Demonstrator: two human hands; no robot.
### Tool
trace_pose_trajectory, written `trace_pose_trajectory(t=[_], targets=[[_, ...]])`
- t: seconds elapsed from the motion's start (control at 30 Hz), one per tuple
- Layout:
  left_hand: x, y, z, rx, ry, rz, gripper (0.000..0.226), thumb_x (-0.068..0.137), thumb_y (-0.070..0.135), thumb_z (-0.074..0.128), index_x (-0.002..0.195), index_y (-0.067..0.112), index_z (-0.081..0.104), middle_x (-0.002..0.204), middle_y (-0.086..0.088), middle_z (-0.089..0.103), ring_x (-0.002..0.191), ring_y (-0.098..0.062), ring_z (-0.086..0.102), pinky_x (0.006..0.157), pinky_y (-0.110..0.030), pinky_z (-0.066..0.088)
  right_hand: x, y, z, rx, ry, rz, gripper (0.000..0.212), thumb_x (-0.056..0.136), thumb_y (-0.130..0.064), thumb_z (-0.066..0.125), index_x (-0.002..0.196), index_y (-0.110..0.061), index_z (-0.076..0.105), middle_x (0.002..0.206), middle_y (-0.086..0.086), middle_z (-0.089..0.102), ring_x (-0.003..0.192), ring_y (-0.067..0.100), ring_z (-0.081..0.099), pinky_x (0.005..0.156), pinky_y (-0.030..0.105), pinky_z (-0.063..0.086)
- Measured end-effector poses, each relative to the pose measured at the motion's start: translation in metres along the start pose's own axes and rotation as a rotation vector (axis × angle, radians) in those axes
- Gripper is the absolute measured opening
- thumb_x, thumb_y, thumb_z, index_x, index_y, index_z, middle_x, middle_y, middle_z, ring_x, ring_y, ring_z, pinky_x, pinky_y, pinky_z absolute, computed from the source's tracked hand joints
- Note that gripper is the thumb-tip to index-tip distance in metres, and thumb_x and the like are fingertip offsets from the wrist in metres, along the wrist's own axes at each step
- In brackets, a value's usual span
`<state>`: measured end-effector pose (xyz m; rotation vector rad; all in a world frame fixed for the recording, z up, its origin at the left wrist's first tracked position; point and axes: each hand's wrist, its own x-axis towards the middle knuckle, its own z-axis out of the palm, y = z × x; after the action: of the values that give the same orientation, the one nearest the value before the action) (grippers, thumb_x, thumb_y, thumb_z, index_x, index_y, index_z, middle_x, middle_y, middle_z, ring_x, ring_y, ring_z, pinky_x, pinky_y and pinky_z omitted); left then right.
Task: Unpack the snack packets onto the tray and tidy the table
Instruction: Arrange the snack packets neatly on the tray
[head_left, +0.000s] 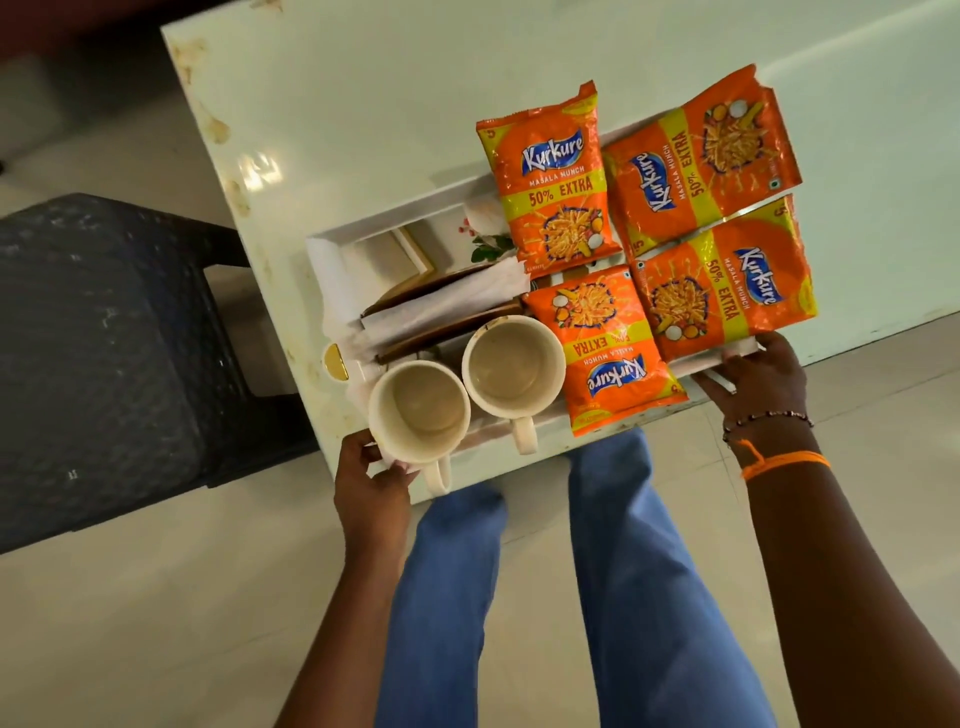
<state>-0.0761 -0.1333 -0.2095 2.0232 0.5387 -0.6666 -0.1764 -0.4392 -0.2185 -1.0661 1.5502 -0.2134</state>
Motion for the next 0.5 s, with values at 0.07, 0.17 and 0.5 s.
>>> trace_pose_trajectory(t=[0.07, 0.17, 0.5], targets=[[-0.004, 0.001, 0.001, 0.015, 0.013, 0.019, 0.033, 0.080, -0.004, 0.062, 0.111, 0.007, 0.055, 0.103, -0.007, 0.057, 0.098, -0.019, 0.054, 0.080, -0.028, 0.045, 0.002, -0.002, -0.004, 0.039, -0.020, -0.005, 0.036, 0.088, 0.010, 0.040, 0.090, -0.026, 0.044, 0.087, 0.001, 0.050, 0.081, 0.015, 0.067, 0.061, 0.020, 0.059], [-0.009, 0.007, 0.009, 0.021, 0.031, 0.039, 0.034, 0.081, -0.007, 0.059, 0.110, 0.009, 0.055, 0.104, -0.008, 0.060, 0.100, -0.021, 0.055, 0.077, -0.026, 0.043, 0.007, -0.005, -0.010, 0.066, -0.062, -0.047, 0.041, 0.087, 0.013, 0.041, 0.081, -0.027, 0.045, 0.085, 0.001, 0.051, 0.053, -0.004, 0.066, 0.052, 0.015, 0.056], [-0.015, 0.084, 0.108, -0.011, 0.048, 0.119, 0.026, 0.081, -0.008, 0.056, 0.099, 0.011, 0.052, 0.094, -0.003, 0.055, 0.078, -0.008, 0.054, 0.066, -0.013, 0.042, 0.076, -0.088, -0.058, 0.156, -0.059, -0.127, 0.039, 0.084, 0.015, 0.044, 0.082, -0.023, 0.052, 0.105, 0.012, 0.053, 0.099, 0.030, 0.057, 0.060, 0.026, 0.061]])
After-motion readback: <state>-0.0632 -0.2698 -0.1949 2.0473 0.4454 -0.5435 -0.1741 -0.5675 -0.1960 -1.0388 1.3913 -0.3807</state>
